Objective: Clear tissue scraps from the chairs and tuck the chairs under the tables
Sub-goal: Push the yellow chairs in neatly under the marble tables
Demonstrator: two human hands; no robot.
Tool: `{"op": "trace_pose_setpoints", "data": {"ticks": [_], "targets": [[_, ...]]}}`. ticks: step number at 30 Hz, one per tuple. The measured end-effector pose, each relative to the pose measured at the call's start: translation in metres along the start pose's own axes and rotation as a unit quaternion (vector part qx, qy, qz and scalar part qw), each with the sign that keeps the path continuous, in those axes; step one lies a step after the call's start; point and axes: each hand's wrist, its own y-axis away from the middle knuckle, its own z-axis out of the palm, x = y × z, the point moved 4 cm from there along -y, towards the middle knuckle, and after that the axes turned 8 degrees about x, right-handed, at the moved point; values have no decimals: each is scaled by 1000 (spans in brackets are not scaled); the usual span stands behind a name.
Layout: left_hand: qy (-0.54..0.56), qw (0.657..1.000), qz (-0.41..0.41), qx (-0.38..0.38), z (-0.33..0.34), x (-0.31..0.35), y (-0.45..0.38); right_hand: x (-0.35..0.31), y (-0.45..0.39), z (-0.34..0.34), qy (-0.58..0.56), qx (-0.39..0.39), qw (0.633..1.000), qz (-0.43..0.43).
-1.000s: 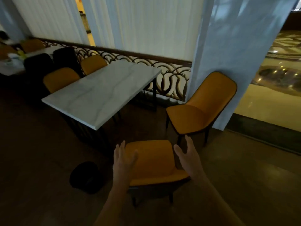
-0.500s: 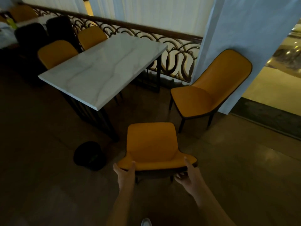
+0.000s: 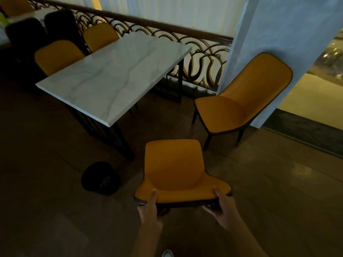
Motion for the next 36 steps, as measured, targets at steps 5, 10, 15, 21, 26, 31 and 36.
{"op": "trace_pose_setpoints", "data": {"ticks": [5, 10, 15, 21, 26, 31, 36], "targets": [[13, 999, 12, 42, 1, 3, -3, -2, -5, 2, 17, 13, 1000, -16], [19, 998, 8, 51, 7, 5, 1, -10, -9, 4, 17, 15, 1000, -18], [51, 998, 23, 33, 28, 0, -6, -31, -20, 8, 19, 1, 1000, -21], [96, 994, 39, 46, 66, 7, -6, -72, -46, 26, 43, -25, 999, -15], [123, 989, 52, 68, 101, 23, -7, -108, -74, 57, 86, -50, 995, -15], [156, 985, 37, 70, 135, 37, -6, -147, -105, 89, 140, -69, 988, -11], [184, 977, 52, 95, 166, 48, -3, -179, -124, 118, 177, -105, 979, -6]]}}
